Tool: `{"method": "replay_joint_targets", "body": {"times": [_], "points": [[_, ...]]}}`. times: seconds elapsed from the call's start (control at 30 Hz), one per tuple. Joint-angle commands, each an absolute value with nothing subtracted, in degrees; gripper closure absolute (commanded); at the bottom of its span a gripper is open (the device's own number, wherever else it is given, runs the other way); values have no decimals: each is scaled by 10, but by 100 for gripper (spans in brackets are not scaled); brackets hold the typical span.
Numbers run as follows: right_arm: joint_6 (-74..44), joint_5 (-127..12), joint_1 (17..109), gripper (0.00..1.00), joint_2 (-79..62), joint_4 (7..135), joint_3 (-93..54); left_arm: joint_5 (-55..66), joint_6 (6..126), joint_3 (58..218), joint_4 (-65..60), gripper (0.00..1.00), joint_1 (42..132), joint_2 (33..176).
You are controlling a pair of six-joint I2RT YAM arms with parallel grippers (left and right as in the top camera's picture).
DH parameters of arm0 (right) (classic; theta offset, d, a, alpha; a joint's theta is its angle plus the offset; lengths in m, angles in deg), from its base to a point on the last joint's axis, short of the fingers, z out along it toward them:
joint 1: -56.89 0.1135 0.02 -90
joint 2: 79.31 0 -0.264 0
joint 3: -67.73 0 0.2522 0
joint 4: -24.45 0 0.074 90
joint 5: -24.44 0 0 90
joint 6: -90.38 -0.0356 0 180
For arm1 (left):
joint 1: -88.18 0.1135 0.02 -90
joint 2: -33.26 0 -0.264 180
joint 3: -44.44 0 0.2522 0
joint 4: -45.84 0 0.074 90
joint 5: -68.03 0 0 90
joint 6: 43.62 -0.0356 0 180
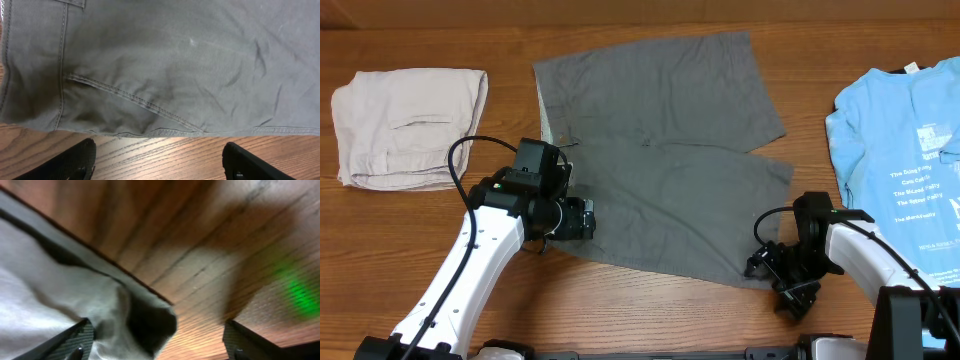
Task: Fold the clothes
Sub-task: 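Grasp the front hems of both shorts legs with both grippers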
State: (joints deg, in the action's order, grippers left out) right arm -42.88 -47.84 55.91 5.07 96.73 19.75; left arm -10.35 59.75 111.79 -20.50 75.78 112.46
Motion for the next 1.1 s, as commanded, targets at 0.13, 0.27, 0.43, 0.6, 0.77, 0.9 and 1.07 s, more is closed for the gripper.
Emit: {"method": "replay_joint_targets", "body": {"times": [0.13,0.27,0.43,0.6,0.77,0.9,1.07], "points": [[-429,-481,562,51,44,959,203,-98,597,1111,-208,20,754,1127],[-427,-481,562,75,44,959,203,-99,597,1111,-210,24,754,1127],[-427,-481,562,88,44,959,203,-99,597,1111,-210,31,754,1127],[-427,-490,562,92,44,954,203,-88,596,1111,-211,10,754,1127],[-427,-490,562,96,44,951,203,-54,575,1111,-211,0,754,1127],[-427,-490,562,96,44,951,203,-64,601,1110,-224,3,754,1127],[-427,-490,562,96,44,950,203,-144,716,1099,-240,16,754,1127]]}}
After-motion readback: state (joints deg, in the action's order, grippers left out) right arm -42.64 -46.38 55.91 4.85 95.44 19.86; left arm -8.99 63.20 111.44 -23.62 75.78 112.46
